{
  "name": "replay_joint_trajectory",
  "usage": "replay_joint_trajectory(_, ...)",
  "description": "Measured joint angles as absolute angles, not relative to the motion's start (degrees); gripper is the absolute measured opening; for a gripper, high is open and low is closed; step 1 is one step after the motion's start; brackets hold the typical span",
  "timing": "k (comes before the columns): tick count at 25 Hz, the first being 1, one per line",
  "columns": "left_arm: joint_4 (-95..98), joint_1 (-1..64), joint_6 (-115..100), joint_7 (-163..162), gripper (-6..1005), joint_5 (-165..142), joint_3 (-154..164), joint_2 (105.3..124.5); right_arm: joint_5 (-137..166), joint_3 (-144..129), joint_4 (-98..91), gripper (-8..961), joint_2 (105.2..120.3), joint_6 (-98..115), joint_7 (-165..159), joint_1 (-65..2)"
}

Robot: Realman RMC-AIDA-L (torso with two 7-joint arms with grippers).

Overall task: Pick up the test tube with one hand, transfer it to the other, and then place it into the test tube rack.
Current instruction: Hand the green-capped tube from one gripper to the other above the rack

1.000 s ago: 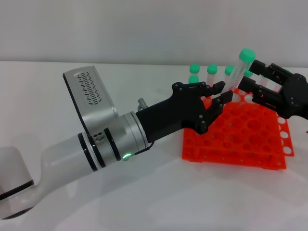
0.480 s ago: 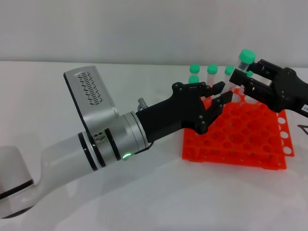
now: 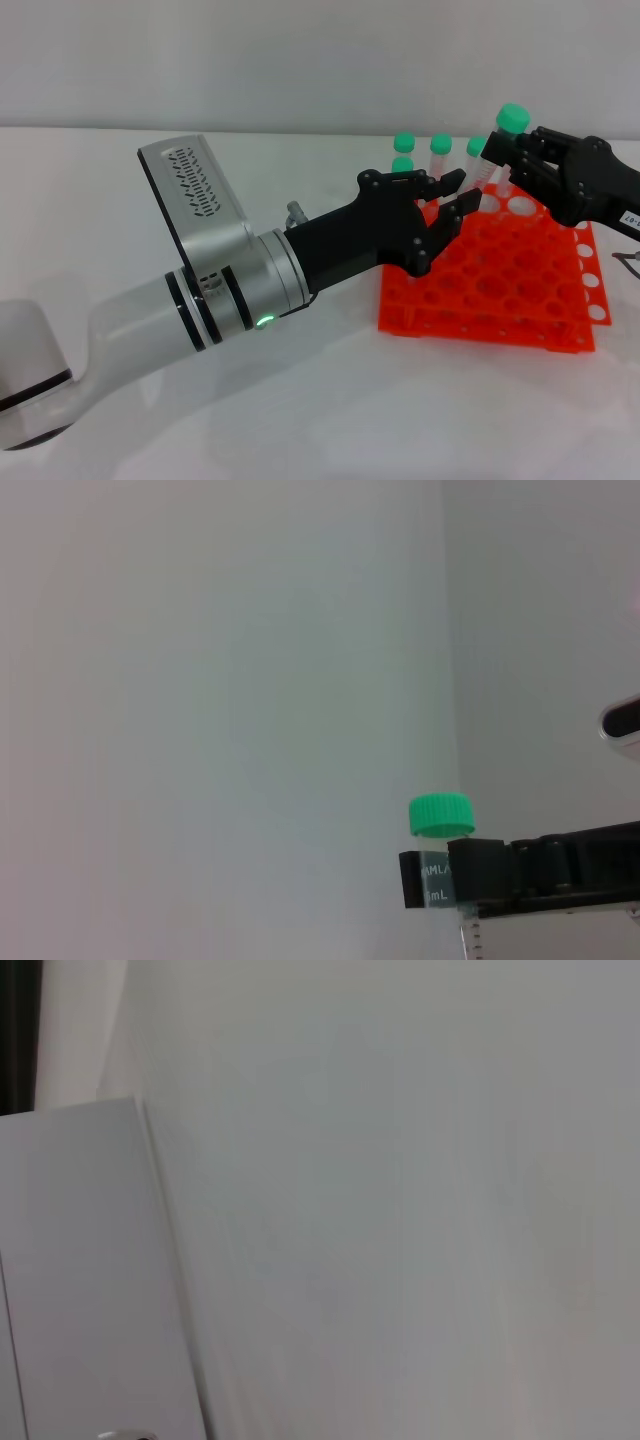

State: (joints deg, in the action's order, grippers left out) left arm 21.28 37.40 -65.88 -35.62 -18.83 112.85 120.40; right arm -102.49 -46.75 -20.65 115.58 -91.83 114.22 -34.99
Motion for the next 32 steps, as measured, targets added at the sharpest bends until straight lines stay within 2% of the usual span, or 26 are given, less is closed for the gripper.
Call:
replay_joint_trajectory(1,21.3,37.4,-65.8,-35.6,189,-18.8,112.9,120.38,-102.5,-46.8,-20.6,325,115.56,-91.8,114.3,-35.0)
replay_joint_trajectory(7,21.3,37.6,-64.7,-34.4,189,-18.9,112.9,120.4,-102.2,-46.8,-20.8,191,115.52,-91.5,114.4,-35.1)
replay_joint_trajectory(19,23.3,37.5,-59.7,-29.3,189,-18.6,115.7,120.59,-102.3,-46.8,-20.7,191,115.58,-91.6,114.4,-35.6)
replay_joint_trajectory(29,23.7,36.1,-59.1,-24.9,512,-16.4,116.0,120.59,-103.1,-46.2,-20.7,190,115.6,-90.5,115.5,-35.2)
replay_joint_trajectory(32,23.9,32.2,-59.2,-17.6,619,-11.0,116.6,120.63,-104.5,-46.2,-20.5,190,115.63,-88.7,116.7,-35.0)
